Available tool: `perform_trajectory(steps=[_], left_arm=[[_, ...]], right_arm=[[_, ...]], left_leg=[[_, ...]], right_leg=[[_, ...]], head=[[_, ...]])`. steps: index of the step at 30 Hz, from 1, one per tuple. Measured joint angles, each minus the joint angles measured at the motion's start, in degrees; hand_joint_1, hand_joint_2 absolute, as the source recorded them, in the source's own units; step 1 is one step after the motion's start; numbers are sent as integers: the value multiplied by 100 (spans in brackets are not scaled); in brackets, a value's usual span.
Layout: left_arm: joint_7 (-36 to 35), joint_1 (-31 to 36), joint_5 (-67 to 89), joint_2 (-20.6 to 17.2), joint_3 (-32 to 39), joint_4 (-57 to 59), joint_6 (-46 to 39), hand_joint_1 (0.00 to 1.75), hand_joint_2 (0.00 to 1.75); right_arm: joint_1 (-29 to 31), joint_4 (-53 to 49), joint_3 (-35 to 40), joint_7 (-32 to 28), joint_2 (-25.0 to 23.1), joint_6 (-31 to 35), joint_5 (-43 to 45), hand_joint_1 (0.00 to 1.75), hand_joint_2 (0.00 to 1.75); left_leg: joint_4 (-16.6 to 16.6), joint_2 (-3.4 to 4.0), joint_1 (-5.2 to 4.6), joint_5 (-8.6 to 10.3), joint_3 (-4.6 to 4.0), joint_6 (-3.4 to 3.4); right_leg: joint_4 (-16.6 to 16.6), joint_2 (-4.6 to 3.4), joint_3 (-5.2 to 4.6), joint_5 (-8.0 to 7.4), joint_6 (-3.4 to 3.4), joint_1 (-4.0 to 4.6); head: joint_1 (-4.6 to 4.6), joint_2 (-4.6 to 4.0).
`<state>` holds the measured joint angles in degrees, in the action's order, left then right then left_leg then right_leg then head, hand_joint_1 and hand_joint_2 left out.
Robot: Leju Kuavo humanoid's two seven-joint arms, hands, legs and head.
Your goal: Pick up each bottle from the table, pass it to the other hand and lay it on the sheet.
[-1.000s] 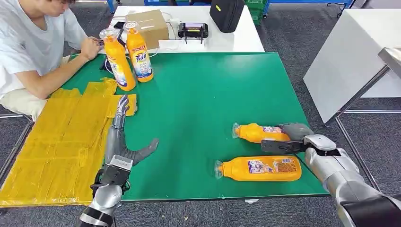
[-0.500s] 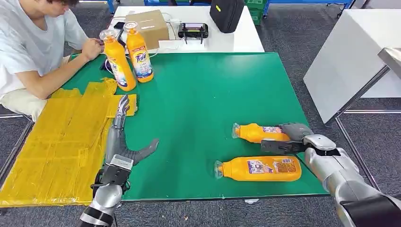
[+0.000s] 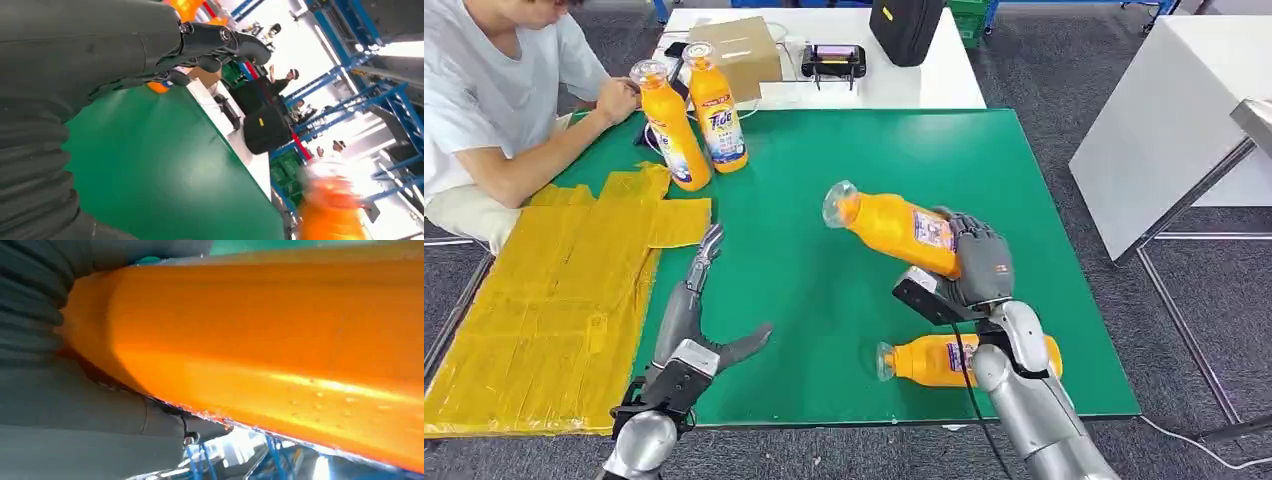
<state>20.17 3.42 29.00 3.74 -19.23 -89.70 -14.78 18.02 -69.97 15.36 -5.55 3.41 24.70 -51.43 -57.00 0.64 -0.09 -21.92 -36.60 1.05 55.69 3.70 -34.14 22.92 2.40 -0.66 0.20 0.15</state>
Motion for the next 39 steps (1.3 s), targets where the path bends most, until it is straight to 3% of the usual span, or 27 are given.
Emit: perform_trajectory(steps=[7,21,32,34,37,39], left_arm=[[-4,-26,0,0,-2,-66,26,0,175],[-7,-30,-2,0,-2,-98,50,0,175],[-118,-28,-162,-22,-83,-96,595,0,175],[-111,-21,-313,-24,-114,-92,733,0,175],[-46,272,-1511,-28,-262,-13,1615,0,175],[-79,514,-1840,-20,-389,46,1687,0,175]], right_arm=[[-282,-760,-201,-105,-151,15,120,175,175],[-367,-989,-295,-135,-204,15,151,175,175],[-583,-1420,-249,-480,-527,-22,692,175,175],[-595,-1431,-236,-626,-595,-234,1041,175,175],[-300,-564,326,-1302,-1101,-1393,1375,175,175],[-199,120,1025,-1530,-1424,-1347,1326,175,175]], left_leg=[[0,12,-21,-8,-3,1],[0,14,-19,-8,-3,0],[0,15,-19,-8,-3,0],[2,14,-19,-8,-7,0],[4,50,-9,-14,-2,-10],[4,84,-7,-12,3,-18]], right_leg=[[-3,-9,-11,-3,4,-17],[-2,-9,-11,-4,4,-16],[-3,-10,-13,-4,4,-16],[-2,-10,-9,-4,4,-15],[0,-48,-25,-16,-12,-5],[1,-75,-35,-22,-22,-3]], head=[[0,0],[-4,0],[-2,0],[-2,0],[9,0],[-4,0]])
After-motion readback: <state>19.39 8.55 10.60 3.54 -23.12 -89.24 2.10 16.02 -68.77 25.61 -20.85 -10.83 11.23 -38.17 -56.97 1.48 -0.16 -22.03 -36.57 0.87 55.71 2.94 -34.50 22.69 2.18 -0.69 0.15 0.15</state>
